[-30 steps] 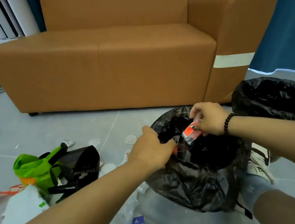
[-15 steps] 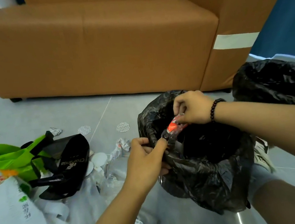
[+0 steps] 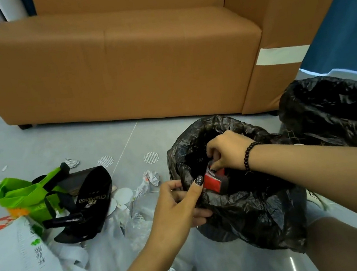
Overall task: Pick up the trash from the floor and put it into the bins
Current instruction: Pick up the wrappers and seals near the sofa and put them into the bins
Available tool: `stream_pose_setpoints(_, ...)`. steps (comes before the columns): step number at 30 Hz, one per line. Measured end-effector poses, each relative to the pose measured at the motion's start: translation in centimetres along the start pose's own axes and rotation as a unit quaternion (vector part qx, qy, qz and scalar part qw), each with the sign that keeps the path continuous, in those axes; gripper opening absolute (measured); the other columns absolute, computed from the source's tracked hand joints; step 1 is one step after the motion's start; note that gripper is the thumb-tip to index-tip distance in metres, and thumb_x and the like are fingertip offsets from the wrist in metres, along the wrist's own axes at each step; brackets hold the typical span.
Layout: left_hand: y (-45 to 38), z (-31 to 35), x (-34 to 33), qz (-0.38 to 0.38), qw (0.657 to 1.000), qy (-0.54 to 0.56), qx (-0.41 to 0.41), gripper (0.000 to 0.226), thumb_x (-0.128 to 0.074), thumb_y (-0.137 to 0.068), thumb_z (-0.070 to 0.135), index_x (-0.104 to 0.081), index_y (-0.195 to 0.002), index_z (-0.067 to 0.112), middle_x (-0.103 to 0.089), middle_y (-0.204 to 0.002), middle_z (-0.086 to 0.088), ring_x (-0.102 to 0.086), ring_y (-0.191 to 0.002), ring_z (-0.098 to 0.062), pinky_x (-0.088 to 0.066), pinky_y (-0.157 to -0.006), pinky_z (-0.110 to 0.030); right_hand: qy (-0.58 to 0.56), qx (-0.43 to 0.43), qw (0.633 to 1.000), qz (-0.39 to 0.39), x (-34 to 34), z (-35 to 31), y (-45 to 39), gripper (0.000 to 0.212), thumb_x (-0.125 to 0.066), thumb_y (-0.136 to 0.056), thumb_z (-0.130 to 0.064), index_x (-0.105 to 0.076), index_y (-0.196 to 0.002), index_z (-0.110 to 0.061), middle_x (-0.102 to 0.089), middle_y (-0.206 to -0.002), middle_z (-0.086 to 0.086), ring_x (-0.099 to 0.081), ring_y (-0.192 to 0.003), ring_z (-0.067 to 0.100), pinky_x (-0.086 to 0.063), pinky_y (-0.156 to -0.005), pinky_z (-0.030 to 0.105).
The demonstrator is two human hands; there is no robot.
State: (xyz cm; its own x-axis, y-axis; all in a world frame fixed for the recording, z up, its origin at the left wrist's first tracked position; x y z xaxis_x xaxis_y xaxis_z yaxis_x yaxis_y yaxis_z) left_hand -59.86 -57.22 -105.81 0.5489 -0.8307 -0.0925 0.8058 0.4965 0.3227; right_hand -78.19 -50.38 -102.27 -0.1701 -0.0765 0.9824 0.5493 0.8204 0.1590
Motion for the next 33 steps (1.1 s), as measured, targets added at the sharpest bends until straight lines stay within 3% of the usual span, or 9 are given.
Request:
stream_pose_setpoints(7, 0.6, -1.0, 2.5, 0.045, 0.997, 0.052, 0.015, 0.016, -0.055, -0.093, 0.027, -0.048, -0.107, 0.022, -0.065, -0.098, -0.013, -0.072, -0.068, -0.030, -0.058, -0.057, -0.031, -0.017, 0.015, 1.000, 0.013, 1.2, -0.1, 0.9, 0.024, -0.056, -0.094, -0.031, -0.073, -0.096, -0.013, -0.072, -0.093, -0.001, -0.063, -0.074, 0.010, -0.050, -0.072, 0.022)
stream_pose_setpoints(12, 1.3, -2.1, 5.7, 0.091, 0.994, 0.027, 0.052, 0.009, -0.051, -0.097, 0.022, -0.050, -0.105, 0.018, -0.068, -0.096, -0.012, -0.072, -0.068, -0.026, -0.054, -0.060, -0.031, -0.062, 0.001, 0.993, 0.101, 4.0, -1.0, 3.2, 0.019, -0.057, -0.092, -0.021, -0.074, -0.089, -0.014, -0.073, -0.091, -0.002, -0.066, -0.079, 0.015, -0.054, -0.078, 0.031)
stream_pose_setpoints(17, 3.5, -4.0, 9.2, 0.121, 0.988, -0.025, 0.089, 0.014, -0.053, -0.093, 0.011, -0.053, -0.107, 0.012, -0.069, -0.095, -0.010, -0.071, -0.077, -0.024, -0.053, -0.065, -0.030, -0.130, 0.068, 0.964, 0.224, 8.9, -6.6, 7.5, 0.015, -0.060, -0.089, -0.019, -0.072, -0.081, -0.017, -0.064, -0.071, -0.015, -0.058, -0.068, -0.001, -0.041, -0.062, 0.004)
stream_pose_setpoints(19, 4.6, -5.2, 10.1, 0.121, 0.986, -0.042, 0.104, 0.014, -0.052, -0.092, 0.007, -0.055, -0.106, 0.009, -0.070, -0.095, -0.011, -0.070, -0.080, -0.023, -0.053, -0.066, -0.030, -0.147, 0.104, 0.956, 0.233, 9.6, -9.2, 9.1, 0.014, -0.060, -0.088, -0.020, -0.071, -0.078, -0.019, -0.062, -0.071, -0.020, -0.058, -0.066, -0.004, -0.040, -0.060, 0.002)
stream_pose_setpoints(21, 5.2, -6.4, 10.6, 0.121, 0.984, -0.056, 0.120, 0.015, -0.053, -0.091, 0.006, -0.056, -0.105, 0.008, -0.070, -0.095, -0.011, -0.070, -0.081, -0.023, -0.053, -0.069, -0.032, -0.140, 0.139, 0.956, 0.217, 8.6, -11.4, 10.0, 0.014, -0.060, -0.087, -0.021, -0.071, -0.079, -0.019, -0.061, -0.072, -0.019, -0.059, -0.066, -0.003, -0.042, -0.064, 0.005)
stream_pose_setpoints(25, 6.4, -8.7, 11.4, 0.124, 0.978, -0.063, 0.154, 0.014, -0.055, -0.089, 0.003, -0.056, -0.102, 0.006, -0.068, -0.098, -0.014, -0.068, -0.078, -0.024, -0.052, -0.068, -0.031, -0.141, 0.192, 0.957, 0.167, 3.7, -15.7, 10.8, 0.014, -0.058, -0.086, -0.023, -0.070, -0.080, -0.019, -0.065, -0.079, -0.008, -0.061, -0.068, 0.005, -0.052, -0.070, 0.028)
stream_pose_setpoints(27, 6.6, -9.8, 11.7, 0.123, 0.976, -0.071, 0.162, 0.013, -0.056, -0.088, 0.005, -0.056, -0.101, 0.008, -0.068, -0.099, -0.014, -0.067, -0.079, -0.023, -0.051, -0.064, -0.029, -0.173, 0.191, 0.955, 0.147, 1.3, -17.0, 10.7, 0.013, -0.058, -0.087, -0.021, -0.069, -0.082, -0.017, -0.065, -0.082, -0.006, -0.061, -0.068, 0.008, -0.052, -0.070, 0.028)
stream_pose_setpoints(31, 6.5, -11.7, 11.9, 0.113, 0.977, -0.082, 0.163, 0.014, -0.057, -0.086, 0.003, -0.054, -0.099, 0.008, -0.066, -0.091, -0.012, -0.063, -0.069, -0.021, -0.046, -0.058, -0.026, -0.287, 0.069, 0.950, 0.102, -5.3, -16.6, 9.9, 0.011, -0.061, -0.085, -0.014, -0.071, -0.087, -0.016, -0.061, -0.078, -0.017, -0.058, -0.064, 0.004, -0.047, -0.067, 0.009)
stream_pose_setpoints(33, 6.1, -12.6, 11.7, 0.110, 0.976, -0.096, 0.159, 0.014, -0.059, -0.083, 0.002, -0.054, -0.095, 0.007, -0.064, -0.081, -0.011, -0.060, -0.063, -0.021, -0.044, -0.055, -0.026, -0.300, -0.035, 0.953, 0.037, -9.9, -15.2, 9.6, 0.015, -0.063, -0.085, -0.015, -0.069, -0.098, -0.016, -0.065, -0.094, -0.007, -0.057, -0.073, 0.001, -0.048, -0.078, 0.012)
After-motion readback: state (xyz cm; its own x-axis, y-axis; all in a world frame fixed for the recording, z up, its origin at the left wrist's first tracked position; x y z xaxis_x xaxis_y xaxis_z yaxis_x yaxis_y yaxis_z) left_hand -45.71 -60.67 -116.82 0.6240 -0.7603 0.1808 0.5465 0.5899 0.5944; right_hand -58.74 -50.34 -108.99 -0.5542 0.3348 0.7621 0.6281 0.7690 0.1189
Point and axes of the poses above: each hand's wrist, its own y-axis away from the middle knuckle, its own x-axis out of the back of the hand, z = x × y, the point moved 1 cm from there along -y, towards the middle knuckle
